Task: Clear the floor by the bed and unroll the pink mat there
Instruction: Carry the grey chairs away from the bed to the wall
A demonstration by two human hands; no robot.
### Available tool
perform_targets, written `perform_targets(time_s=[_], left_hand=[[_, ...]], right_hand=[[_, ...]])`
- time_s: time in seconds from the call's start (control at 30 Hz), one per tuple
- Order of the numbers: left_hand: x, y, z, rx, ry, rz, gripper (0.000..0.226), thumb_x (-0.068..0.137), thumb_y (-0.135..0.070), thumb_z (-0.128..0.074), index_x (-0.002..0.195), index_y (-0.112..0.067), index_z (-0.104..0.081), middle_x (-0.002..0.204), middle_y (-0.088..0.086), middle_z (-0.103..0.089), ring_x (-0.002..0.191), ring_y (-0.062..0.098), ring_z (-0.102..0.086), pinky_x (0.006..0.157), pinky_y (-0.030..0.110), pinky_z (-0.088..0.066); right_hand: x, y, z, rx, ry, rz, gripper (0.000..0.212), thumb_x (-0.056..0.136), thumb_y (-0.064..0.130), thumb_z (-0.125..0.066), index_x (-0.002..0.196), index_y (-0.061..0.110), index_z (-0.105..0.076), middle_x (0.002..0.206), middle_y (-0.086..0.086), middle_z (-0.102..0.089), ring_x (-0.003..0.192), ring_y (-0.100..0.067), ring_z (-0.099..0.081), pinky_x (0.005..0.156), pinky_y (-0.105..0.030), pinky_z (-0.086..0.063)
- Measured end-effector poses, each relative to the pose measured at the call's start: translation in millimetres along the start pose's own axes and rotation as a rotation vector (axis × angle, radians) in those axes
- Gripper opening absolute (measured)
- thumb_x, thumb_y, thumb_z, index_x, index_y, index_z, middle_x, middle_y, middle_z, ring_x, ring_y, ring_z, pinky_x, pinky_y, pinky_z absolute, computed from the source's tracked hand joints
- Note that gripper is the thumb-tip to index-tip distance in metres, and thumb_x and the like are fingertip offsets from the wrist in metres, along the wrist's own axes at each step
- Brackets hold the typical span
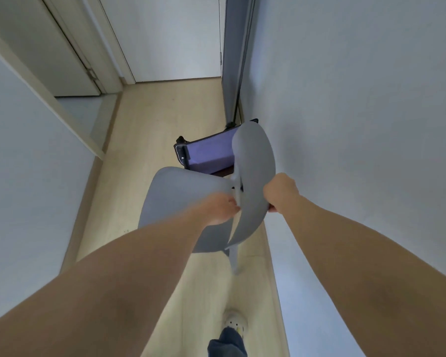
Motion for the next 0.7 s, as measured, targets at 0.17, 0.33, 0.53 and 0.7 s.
perform_targets(time_s=[0.17, 0.33, 0.53, 0.7], left_hand=[[8, -32, -3, 0.083, 0.025, -0.018, 0.039, 0.103, -0.024, -0.032, 0.135, -0.01, -0.05, 0.142, 0.008, -0.047, 0.131, 0.025, -0.041, 0.108, 0.031, -0.029], [17, -49, -9, 0.138, 0.021, -0.047, 0.038, 0.102, -0.028, -0.036, 0.133, -0.012, -0.052, 0.14, 0.006, -0.049, 0.13, 0.024, -0.044, 0.108, 0.033, -0.031], [18, -61, -17, 0.16, -0.009, -0.078, 0.036, 0.101, -0.025, -0.037, 0.124, -0.007, -0.059, 0.13, 0.011, -0.057, 0.122, 0.027, -0.051, 0.101, 0.032, -0.038], [9, -62, -18, 0.146, -0.002, -0.125, 0.036, 0.1, -0.024, -0.04, 0.124, -0.006, -0.06, 0.129, 0.013, -0.058, 0.12, 0.028, -0.053, 0.098, 0.031, -0.041]], right_hand=[[11, -24, 31, -0.06, -0.02, -0.017, 0.026, 0.088, 0.003, -0.049, 0.11, 0.002, -0.061, 0.106, -0.018, -0.064, 0.092, -0.04, -0.065, 0.077, -0.049, -0.059], [13, -47, 53, -0.127, -0.085, -0.06, 0.03, 0.088, 0.005, -0.051, 0.116, 0.001, -0.062, 0.119, -0.021, -0.063, 0.104, -0.04, -0.063, 0.085, -0.049, -0.055], [3, -65, 64, -0.145, -0.139, -0.111, 0.034, 0.092, 0.003, -0.048, 0.124, -0.004, -0.056, 0.13, -0.021, -0.057, 0.119, -0.036, -0.056, 0.096, -0.045, -0.05], [-16, -57, 76, -0.131, -0.156, -0.101, 0.034, 0.094, 0.002, -0.045, 0.126, -0.007, -0.053, 0.133, -0.021, -0.054, 0.124, -0.035, -0.052, 0.099, -0.036, -0.045]])
Point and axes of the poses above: each hand's wrist, its own x-axis towards the middle knuckle, its own z-axis out of the back of the hand, y = z × x, the point moved 2 cm from there along x, towards the middle knuckle
